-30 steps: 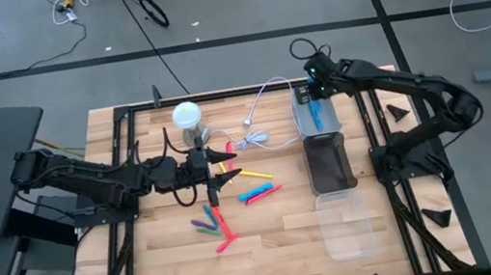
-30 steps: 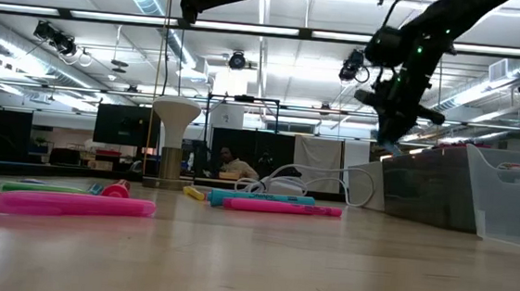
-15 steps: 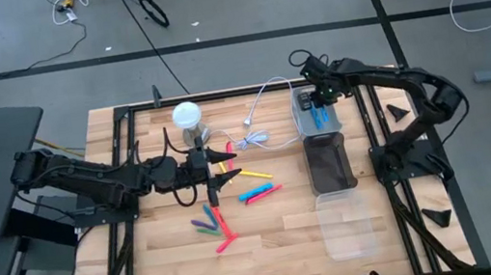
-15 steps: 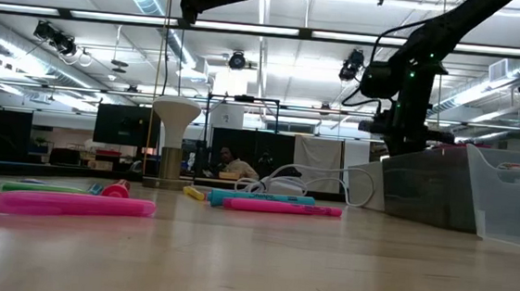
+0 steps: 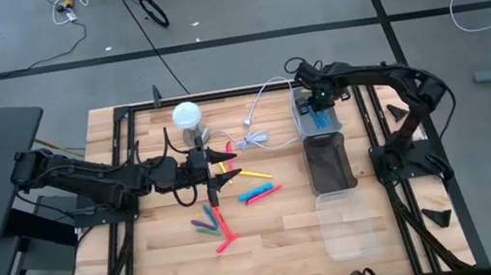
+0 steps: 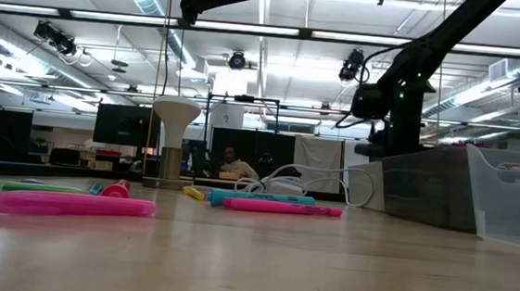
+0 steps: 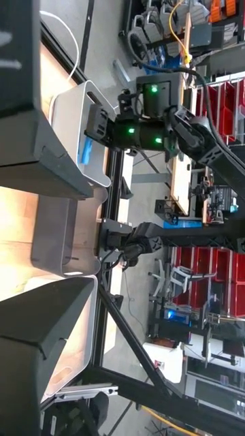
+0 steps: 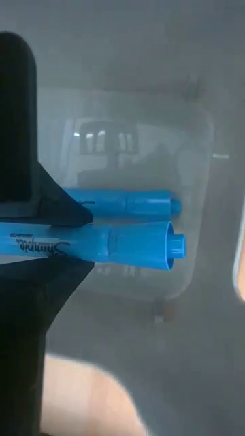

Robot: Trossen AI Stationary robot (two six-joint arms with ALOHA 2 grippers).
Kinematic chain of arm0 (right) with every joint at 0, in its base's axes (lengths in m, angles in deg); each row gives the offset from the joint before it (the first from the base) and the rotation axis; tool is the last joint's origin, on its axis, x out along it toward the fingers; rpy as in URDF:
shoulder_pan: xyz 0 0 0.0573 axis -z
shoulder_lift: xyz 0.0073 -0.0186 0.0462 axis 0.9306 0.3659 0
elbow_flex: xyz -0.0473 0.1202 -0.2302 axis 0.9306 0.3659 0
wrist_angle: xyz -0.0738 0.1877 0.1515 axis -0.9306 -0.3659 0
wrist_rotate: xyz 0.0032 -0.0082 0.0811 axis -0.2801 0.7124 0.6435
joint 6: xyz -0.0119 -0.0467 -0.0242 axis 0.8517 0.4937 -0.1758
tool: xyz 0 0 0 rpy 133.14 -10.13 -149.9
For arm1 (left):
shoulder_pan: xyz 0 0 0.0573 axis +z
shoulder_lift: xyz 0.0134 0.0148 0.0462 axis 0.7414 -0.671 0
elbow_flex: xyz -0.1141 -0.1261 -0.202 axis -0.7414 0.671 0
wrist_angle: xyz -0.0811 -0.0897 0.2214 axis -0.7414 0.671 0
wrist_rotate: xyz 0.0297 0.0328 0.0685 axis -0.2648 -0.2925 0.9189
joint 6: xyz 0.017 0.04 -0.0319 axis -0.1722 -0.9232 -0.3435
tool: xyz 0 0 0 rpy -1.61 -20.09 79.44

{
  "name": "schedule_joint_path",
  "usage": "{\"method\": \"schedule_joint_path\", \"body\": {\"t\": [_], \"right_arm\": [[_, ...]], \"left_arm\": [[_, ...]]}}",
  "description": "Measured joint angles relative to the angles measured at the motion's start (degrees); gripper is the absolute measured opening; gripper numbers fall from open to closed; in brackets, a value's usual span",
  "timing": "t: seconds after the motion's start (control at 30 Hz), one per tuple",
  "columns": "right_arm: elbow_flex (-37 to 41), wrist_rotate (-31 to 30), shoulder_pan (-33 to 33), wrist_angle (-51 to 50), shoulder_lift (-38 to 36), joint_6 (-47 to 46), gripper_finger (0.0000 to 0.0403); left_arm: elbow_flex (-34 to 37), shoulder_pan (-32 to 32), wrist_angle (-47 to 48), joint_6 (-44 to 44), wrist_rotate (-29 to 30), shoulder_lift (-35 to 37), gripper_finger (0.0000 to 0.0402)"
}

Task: Pick & Place Markers
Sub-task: Put the left blue highlighter into the gray bin

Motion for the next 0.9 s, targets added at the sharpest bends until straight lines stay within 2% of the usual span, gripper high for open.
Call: {"method": "schedule_joint_path", "body": {"t": [0.2,0.57,0.7,0.9], "right_arm": [[0.03,-1.86,0.16,0.18,1.57,0.02,0.0046],[0.04,-1.48,0.27,0.60,1.65,1.75,0.0057],[0.04,-1.50,0.25,1.85,1.65,2.75,0.0080],[0.06,-1.50,0.25,3.55,1.65,2.80,0.0138]], "left_arm": [[0.00,0.00,0.11,0.01,0.00,0.01,0.0208],[0.00,0.00,0.43,0.01,0.00,0.01,0.0208],[0.00,0.00,0.84,0.01,0.00,0.02,0.0208],[-0.02,0.00,0.92,0.21,0.00,0.01,0.0208]]}}
